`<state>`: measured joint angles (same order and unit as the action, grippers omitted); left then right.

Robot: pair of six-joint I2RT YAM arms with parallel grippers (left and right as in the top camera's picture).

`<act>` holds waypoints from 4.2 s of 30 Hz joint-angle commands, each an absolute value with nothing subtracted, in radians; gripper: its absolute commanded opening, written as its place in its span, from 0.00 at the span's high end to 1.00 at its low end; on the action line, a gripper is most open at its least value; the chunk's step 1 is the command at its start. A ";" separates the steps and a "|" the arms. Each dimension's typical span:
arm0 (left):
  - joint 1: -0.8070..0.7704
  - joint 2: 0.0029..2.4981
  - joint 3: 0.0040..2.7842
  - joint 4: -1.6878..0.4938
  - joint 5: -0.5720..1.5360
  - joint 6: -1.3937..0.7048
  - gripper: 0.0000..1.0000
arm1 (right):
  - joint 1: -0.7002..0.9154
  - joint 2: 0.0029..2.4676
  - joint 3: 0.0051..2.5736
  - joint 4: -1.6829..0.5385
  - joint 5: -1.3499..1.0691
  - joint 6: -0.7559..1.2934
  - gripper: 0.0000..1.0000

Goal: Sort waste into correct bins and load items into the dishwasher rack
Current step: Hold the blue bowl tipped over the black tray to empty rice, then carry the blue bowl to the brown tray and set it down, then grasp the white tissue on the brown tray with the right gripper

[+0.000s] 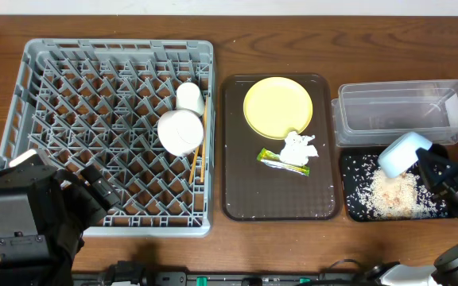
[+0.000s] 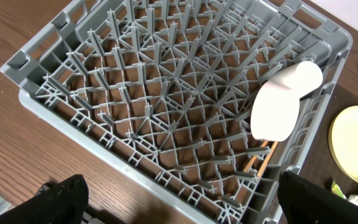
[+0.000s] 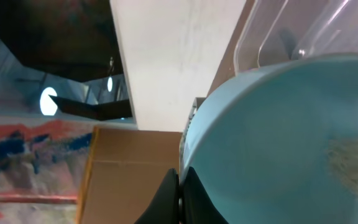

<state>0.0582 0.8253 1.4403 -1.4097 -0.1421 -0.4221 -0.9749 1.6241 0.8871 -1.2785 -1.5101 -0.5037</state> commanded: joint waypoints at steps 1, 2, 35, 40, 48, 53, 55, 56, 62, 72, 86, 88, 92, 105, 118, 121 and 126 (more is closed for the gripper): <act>0.064 0.824 1.442 -1.410 -0.159 -0.424 0.02 | -0.990 1.623 0.885 -1.263 -1.549 -0.450 0.99; 0.064 0.824 1.442 -1.410 -0.159 -0.424 0.02 | -0.990 1.623 0.885 -1.248 -1.554 -0.443 0.99; 0.064 0.824 1.442 -1.410 -0.159 -0.424 0.02 | -0.916 1.528 0.969 -1.581 -1.351 -0.650 0.99; 0.064 0.824 1.442 -1.410 -0.159 -0.424 0.01 | -0.806 1.407 1.000 -1.592 -1.289 -0.638 0.99; 0.064 0.824 1.442 -1.410 -0.159 -0.424 0.02 | -0.521 1.238 1.090 -1.373 -1.063 -0.218 0.99; 0.064 0.824 1.442 -1.410 -0.159 -0.424 0.02 | -0.237 1.140 1.142 -1.178 -0.803 0.102 0.99; 0.064 0.824 1.442 -1.409 -0.159 -0.424 0.02 | -0.089 1.110 1.145 -1.103 -0.688 0.206 0.99; 0.064 0.824 1.442 -1.410 -0.159 -0.424 0.01 | -0.012 1.103 1.145 -1.074 -0.623 0.251 0.99; 0.064 0.824 1.442 -1.409 -0.159 -0.424 0.02 | 0.454 1.155 1.144 -0.962 -0.279 0.382 0.99; 0.064 0.824 1.442 -1.410 -0.159 -0.424 0.02 | 0.873 1.433 1.144 -0.863 0.038 0.516 0.99; 0.064 0.824 1.442 -1.410 -0.159 -0.424 0.02 | 0.905 1.633 1.144 -0.764 0.002 0.474 0.99; 0.064 0.824 1.442 -1.410 -0.159 -0.424 0.02 | 0.905 1.635 1.144 -0.760 -0.005 0.472 0.98; 0.064 0.824 1.442 -1.410 -0.159 -0.424 0.02 | 0.905 1.635 1.144 -0.759 -0.009 0.442 0.69; 0.064 0.824 1.442 -1.409 -0.159 -0.424 0.02 | 0.830 1.541 1.193 -0.839 0.141 0.334 0.79; 0.064 0.824 1.442 -1.409 -0.159 -0.424 0.02 | 0.575 1.549 1.176 -0.913 0.097 0.344 0.58; 0.064 0.824 1.442 -1.409 -0.159 -0.424 0.02 | 0.568 1.579 1.175 -0.891 0.109 0.344 0.58; 0.064 0.824 1.442 -1.410 -0.159 -0.424 0.02 | 0.567 1.652 1.175 -0.868 0.222 0.399 0.50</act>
